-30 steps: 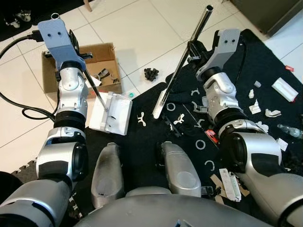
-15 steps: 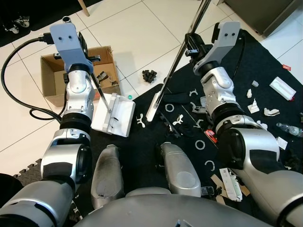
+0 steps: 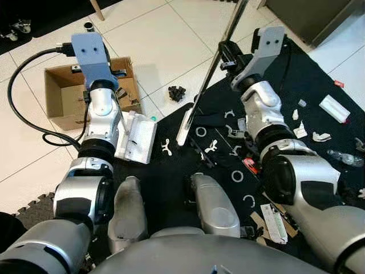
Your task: Sweep floor
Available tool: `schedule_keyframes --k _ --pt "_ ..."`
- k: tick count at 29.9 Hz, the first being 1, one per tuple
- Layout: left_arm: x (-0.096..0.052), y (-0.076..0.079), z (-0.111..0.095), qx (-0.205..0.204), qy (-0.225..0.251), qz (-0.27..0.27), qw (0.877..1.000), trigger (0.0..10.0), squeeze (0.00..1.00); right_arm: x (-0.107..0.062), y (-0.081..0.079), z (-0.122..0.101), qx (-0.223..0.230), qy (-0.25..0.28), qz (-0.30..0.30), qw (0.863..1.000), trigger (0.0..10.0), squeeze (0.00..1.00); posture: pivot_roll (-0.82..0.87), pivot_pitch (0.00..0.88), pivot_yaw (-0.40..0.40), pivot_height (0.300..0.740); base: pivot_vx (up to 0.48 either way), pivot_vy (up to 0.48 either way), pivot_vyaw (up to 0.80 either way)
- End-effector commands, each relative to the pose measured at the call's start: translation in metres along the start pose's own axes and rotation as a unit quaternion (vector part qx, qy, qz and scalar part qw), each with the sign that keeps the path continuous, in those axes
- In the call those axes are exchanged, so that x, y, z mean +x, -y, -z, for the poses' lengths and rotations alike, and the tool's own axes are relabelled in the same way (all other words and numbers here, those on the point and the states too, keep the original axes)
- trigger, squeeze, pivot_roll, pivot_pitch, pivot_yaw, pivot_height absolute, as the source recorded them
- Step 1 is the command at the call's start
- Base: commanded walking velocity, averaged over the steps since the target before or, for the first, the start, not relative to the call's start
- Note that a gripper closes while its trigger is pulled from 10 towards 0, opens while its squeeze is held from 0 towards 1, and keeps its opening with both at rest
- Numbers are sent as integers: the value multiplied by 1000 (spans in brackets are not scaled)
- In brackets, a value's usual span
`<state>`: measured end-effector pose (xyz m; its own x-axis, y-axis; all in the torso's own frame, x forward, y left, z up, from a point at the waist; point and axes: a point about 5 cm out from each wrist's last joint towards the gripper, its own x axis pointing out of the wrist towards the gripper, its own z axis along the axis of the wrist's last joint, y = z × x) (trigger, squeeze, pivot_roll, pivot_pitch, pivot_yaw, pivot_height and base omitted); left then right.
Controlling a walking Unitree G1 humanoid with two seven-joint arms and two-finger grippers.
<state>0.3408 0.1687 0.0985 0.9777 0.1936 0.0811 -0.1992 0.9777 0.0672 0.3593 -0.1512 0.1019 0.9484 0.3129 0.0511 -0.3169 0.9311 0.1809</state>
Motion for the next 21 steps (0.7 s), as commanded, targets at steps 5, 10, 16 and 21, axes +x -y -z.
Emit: schedule_keyframes --k 5,10,16,21 --pt "6 4 -12 10 26 32 999 10000 0 3 -2 -7 12 35 18 999 10000 0 -61 0 9 740 0 0 0" --pt "10 4 -14 21 25 45 998 10000 0 1 -7 -4 26 49 26 998 10000 0 -57 0 62 740 0 0 0" --pt "13 4 -19 25 30 49 998 10000 0 2 -10 -5 29 58 26 998 10000 0 -49 0 77 740 0 0 0" --pt "15 3 -20 26 32 48 998 10000 0 4 -8 -10 28 66 26 997 10000 0 -42 2 74 740 0 0 0"
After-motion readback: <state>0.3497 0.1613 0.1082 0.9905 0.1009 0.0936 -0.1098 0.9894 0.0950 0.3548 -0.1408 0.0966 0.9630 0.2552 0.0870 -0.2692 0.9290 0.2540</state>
